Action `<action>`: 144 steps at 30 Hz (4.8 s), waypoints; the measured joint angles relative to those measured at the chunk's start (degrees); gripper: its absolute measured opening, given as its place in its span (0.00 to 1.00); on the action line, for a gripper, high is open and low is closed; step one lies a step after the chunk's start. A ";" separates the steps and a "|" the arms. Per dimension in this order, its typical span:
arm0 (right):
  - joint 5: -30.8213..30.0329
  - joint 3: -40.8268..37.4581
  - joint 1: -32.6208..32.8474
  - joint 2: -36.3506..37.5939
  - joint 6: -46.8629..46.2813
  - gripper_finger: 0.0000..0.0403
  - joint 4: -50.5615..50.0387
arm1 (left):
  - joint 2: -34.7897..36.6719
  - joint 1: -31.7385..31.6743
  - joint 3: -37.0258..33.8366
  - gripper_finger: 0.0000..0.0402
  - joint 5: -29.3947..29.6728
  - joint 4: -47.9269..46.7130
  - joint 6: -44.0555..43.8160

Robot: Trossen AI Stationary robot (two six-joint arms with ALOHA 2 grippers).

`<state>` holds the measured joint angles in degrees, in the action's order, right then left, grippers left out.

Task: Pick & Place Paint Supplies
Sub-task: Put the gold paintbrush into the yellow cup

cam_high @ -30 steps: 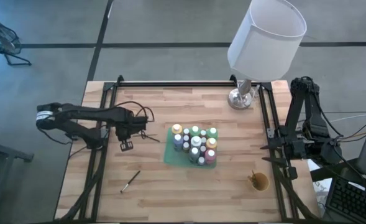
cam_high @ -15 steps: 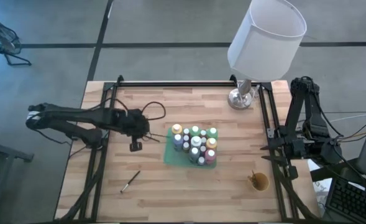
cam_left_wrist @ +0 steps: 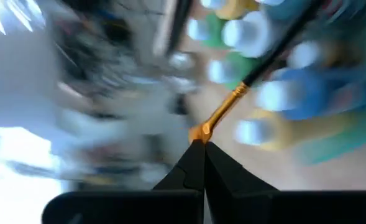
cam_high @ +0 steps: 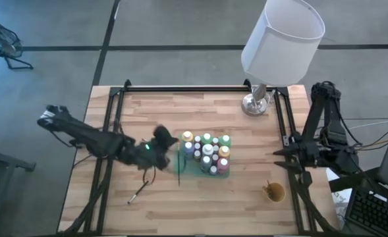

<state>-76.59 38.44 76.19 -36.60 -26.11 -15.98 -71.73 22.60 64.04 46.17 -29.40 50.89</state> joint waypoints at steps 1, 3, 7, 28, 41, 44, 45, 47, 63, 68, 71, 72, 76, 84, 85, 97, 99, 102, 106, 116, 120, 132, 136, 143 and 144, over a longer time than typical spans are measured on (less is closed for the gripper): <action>0.38 -0.02 -0.58 0.00 -0.79 0.38 -0.03 | -1.40 1.06 -0.36 0.00 3.49 4.33 8.40; 2.07 -0.03 -1.76 0.03 -2.05 0.40 -0.01 | -4.54 1.99 -1.15 0.00 9.98 13.57 25.04; 5.66 -0.05 -3.95 -0.24 -3.83 0.41 0.03 | -11.19 1.25 -1.51 0.00 15.85 36.35 52.14; 17.16 0.44 -17.29 -6.69 -2.41 0.37 5.73 | -21.67 -2.41 3.23 0.00 -8.69 69.42 86.44; 30.35 0.41 -34.31 -15.80 11.35 0.50 21.83 | -23.30 -2.63 3.23 0.00 -9.24 71.41 90.98; 35.13 0.41 -38.22 -17.84 14.32 0.51 26.74 | -23.32 -2.62 3.23 0.00 -9.18 71.41 91.00; 36.47 0.41 -39.35 -18.40 15.31 0.52 28.12 | -23.34 -2.62 3.23 0.00 -9.19 71.45 91.01; 38.13 0.41 -41.49 -19.20 16.38 0.51 29.88 | -23.34 -2.61 3.23 0.00 -9.17 71.41 91.00; 52.00 0.38 -51.76 -23.69 14.82 0.53 35.22 | -23.34 -2.52 3.23 0.00 -9.07 71.40 91.61; 54.38 0.36 -52.83 -25.44 14.99 0.56 38.80 | -23.32 -2.52 3.23 0.00 -9.04 71.38 91.61; 54.46 0.36 -53.14 -26.64 15.30 0.57 40.14 | -23.32 -2.52 3.21 0.00 -9.03 71.35 91.61; 54.57 0.36 -53.32 -27.16 15.45 0.57 40.84 | -23.32 -2.52 3.21 0.00 -9.04 71.35 91.59; 56.08 0.34 -54.09 -28.62 15.61 0.56 42.71 | -23.32 -2.52 3.21 0.00 -9.03 70.85 91.53; 58.77 0.34 -55.92 -30.63 16.16 0.52 46.76 | -23.33 -2.52 3.20 0.00 -8.99 70.39 91.20; 59.58 0.34 -56.23 -30.85 15.97 0.52 47.08 | -23.32 -2.52 3.21 0.00 -8.93 70.39 91.17; 60.63 0.35 -57.52 -32.73 17.32 0.52 51.42 | -23.32 -2.52 3.19 0.00 -8.78 70.35 90.98; 60.62 0.36 -57.56 -32.86 17.35 0.50 51.78 | -23.32 -2.52 3.19 0.00 -8.80 70.24 90.95; 60.62 0.34 -58.14 -32.96 17.31 0.45 51.81 | -23.32 -2.52 3.19 0.00 -8.80 70.01 90.95; 60.62 0.34 -58.76 -33.00 17.26 0.38 51.81 | -23.32 -2.52 3.19 0.00 -8.80 69.98 90.95; 63.60 0.34 -59.00 -33.00 18.45 0.05 51.66 | -23.32 -2.54 3.16 0.03 -8.92 67.47 89.67; 64.17 0.34 -58.97 -33.00 18.84 0.03 51.62 | -23.25 -2.52 3.16 0.08 -9.09 67.00 86.15; 67.53 0.34 -58.94 -31.98 19.69 0.02 52.15 | -20.51 -1.65 3.10 0.32 -3.90 68.68 74.50; 69.75 0.39 -58.61 -28.97 19.81 0.02 51.28 | -17.15 -1.51 3.10 0.39 5.11 69.58 63.44; 66.91 4.34 -55.73 -21.59 18.40 0.02 32.97 | -8.78 -1.54 0.66 0.43 24.83 64.41 34.54; 65.05 5.55 -54.62 -20.95 18.20 0.02 29.30 | -6.93 -1.54 -0.63 0.43 24.16 62.08 30.40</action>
<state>-11.54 43.99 21.57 -57.55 -7.90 13.32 -78.66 21.06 63.40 70.33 32.68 81.29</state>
